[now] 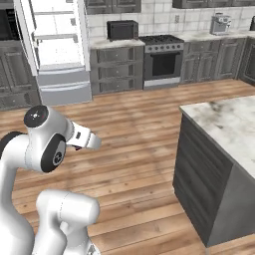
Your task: Take the donut and cake from the fridge and place them on the empty tray on the dining counter.
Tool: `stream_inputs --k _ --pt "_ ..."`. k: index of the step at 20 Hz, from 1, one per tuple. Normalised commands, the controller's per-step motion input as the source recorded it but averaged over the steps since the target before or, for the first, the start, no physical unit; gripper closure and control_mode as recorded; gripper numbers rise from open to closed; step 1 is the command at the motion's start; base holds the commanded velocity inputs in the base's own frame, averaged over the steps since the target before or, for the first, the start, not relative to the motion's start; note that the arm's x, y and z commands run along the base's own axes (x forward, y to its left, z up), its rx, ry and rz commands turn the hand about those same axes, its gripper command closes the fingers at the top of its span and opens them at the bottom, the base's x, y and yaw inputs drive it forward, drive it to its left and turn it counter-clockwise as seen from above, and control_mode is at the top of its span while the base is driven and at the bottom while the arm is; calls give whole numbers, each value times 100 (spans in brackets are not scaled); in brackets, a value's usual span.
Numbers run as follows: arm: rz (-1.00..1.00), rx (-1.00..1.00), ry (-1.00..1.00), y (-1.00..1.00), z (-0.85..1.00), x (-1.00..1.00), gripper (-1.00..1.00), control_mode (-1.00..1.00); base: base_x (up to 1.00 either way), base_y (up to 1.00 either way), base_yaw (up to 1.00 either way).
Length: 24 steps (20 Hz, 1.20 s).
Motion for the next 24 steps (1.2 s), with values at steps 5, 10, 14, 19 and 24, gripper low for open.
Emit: stream_inputs --k 5,10,14,19,24 --pt "0 0 0 0 0 0 100 100 -16 -49 2" --pt "0 0 0 0 0 0 100 100 -13 -50 3" --pt "0 0 0 0 0 0 100 100 -18 -50 5" --pt "0 0 0 0 0 0 100 100 -28 -49 6" --pt "0 0 0 0 0 0 100 100 -33 -49 7"
